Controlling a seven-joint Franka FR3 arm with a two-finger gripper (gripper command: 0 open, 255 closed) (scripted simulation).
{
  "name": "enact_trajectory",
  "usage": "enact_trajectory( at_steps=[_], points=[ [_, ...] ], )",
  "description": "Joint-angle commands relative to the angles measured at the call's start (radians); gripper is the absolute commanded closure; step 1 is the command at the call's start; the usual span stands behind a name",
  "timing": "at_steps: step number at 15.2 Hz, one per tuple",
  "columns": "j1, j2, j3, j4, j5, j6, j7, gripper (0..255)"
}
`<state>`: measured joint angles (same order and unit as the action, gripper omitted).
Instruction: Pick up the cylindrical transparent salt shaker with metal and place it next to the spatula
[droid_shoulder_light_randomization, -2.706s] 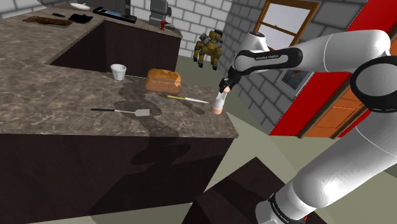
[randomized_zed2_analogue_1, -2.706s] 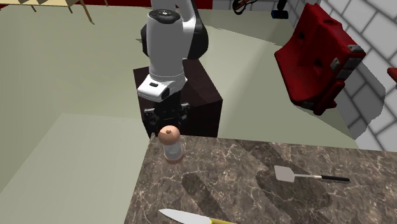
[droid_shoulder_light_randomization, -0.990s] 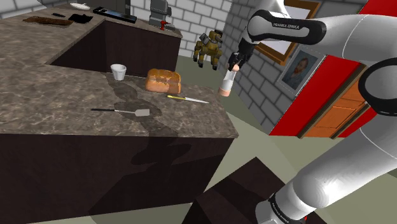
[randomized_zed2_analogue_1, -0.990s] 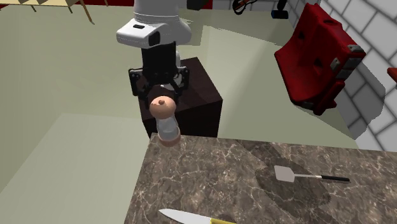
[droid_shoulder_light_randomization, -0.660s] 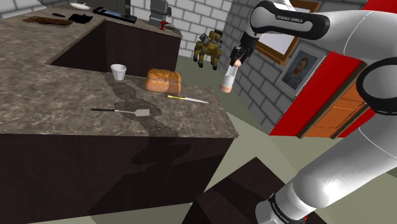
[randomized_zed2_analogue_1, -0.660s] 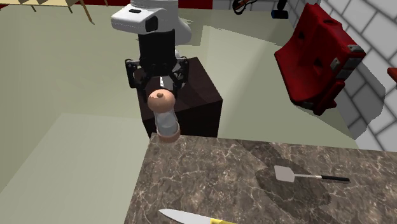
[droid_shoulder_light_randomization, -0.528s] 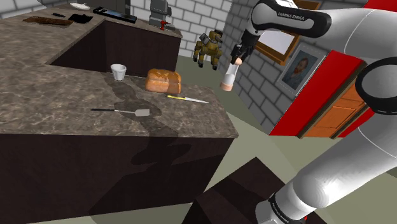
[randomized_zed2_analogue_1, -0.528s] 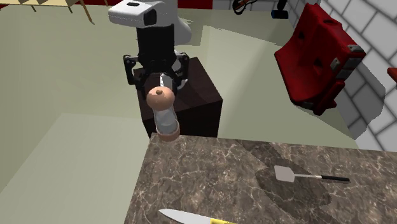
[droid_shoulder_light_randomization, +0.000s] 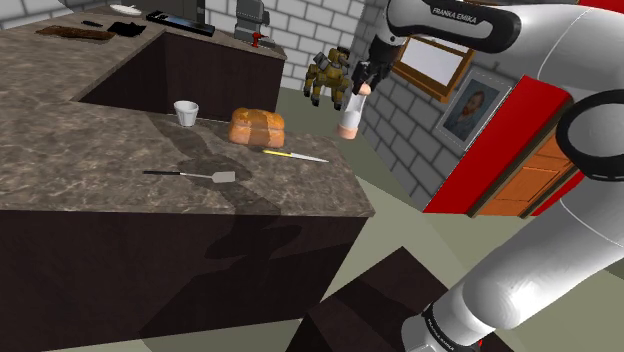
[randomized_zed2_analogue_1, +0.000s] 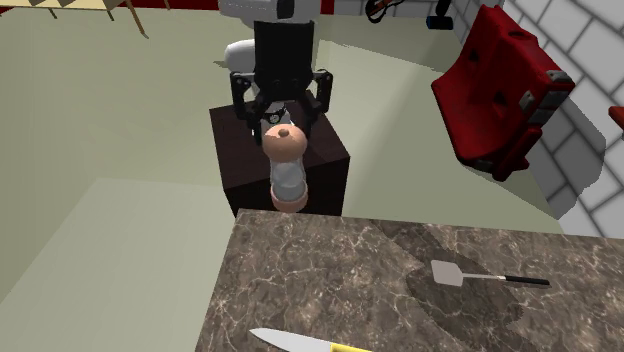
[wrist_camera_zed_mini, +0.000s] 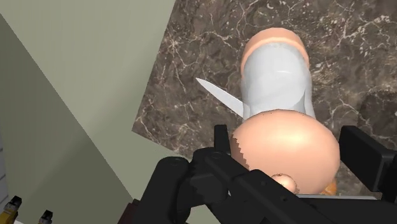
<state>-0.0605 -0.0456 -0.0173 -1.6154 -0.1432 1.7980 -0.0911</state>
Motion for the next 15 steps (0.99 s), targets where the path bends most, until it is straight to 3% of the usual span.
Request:
enact_trajectory(
  at_steps=[1, 8, 15],
  points=[
    [0.023, 0.005, 0.026, 0.015, -0.010, -0.017, 0.049, 255],
    [0.104, 0.073, 0.111, 0.105, -0.046, -0.067, 0.213, 255],
    [0.200, 0.199, 0.185, 0.273, -0.097, -0.144, 0.367, 255]
  ],
)
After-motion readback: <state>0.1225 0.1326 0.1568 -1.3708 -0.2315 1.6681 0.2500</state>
